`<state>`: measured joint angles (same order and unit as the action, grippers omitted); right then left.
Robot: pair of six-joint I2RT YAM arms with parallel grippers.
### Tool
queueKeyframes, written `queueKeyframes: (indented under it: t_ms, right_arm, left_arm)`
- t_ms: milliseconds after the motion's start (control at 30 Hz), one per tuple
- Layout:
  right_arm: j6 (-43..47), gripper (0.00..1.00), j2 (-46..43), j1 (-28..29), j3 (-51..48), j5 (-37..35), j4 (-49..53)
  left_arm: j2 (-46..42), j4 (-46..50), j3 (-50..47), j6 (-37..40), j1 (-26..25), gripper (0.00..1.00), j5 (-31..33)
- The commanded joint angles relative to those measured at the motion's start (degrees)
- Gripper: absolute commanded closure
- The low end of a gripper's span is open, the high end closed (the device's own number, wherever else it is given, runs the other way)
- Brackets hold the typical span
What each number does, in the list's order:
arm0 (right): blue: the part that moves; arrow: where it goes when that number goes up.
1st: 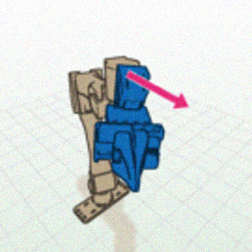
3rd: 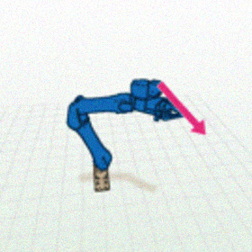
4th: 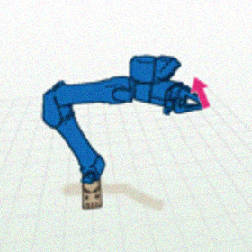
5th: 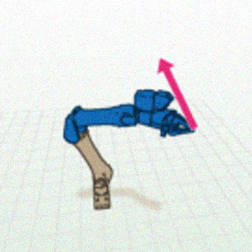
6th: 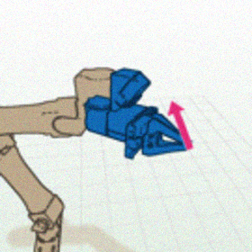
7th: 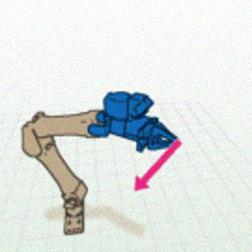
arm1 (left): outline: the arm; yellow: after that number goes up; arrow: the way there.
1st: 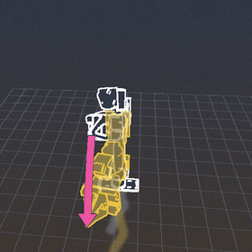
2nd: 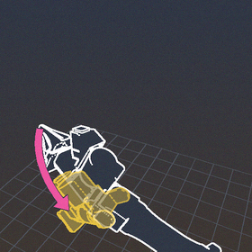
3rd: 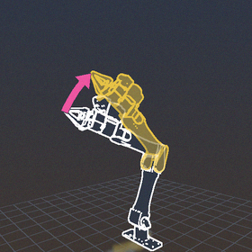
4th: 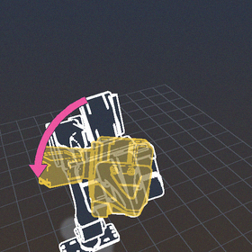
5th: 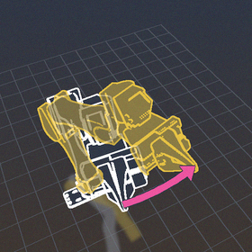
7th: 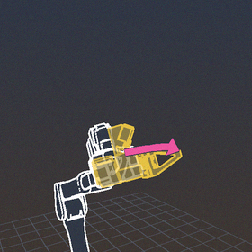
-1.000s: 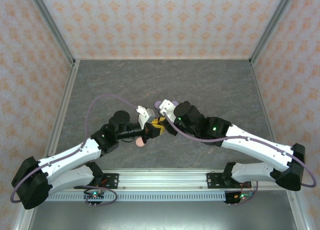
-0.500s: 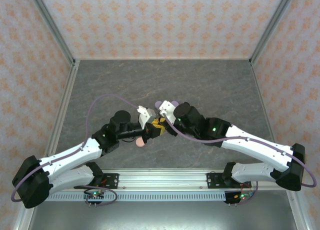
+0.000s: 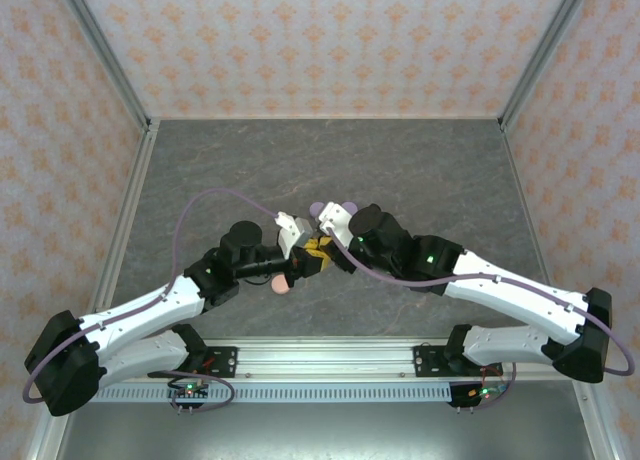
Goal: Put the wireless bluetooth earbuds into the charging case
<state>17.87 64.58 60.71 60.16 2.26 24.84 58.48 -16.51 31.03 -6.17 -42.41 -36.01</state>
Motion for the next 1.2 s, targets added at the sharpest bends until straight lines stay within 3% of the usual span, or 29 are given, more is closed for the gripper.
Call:
queueKeyframes:
  t_ms: [0,333,767,1167]
  right_arm:
    - [-0.38,0.77,-1.72,0.15,-1.18,4.26,1.53]
    - [-0.9,0.77,-2.26,0.16,-1.6,6.86,1.35]
    - [-4.12,0.75,0.29,-1.18,-0.18,1.41,1.1]
    - [-7.58,0.75,0.72,-5.49,1.1,8.66,0.9]
  left_arm:
    - [-0.21,-2.95,2.02,-0.26,-0.48,1.0,-0.34]
    - [-0.73,-2.91,1.69,-0.33,-0.48,1.0,-0.03]
    - [-1.17,-3.07,1.41,-0.09,-0.48,1.0,-0.6]
    - [-1.36,-3.06,1.23,0.13,-0.56,1.0,-0.6]
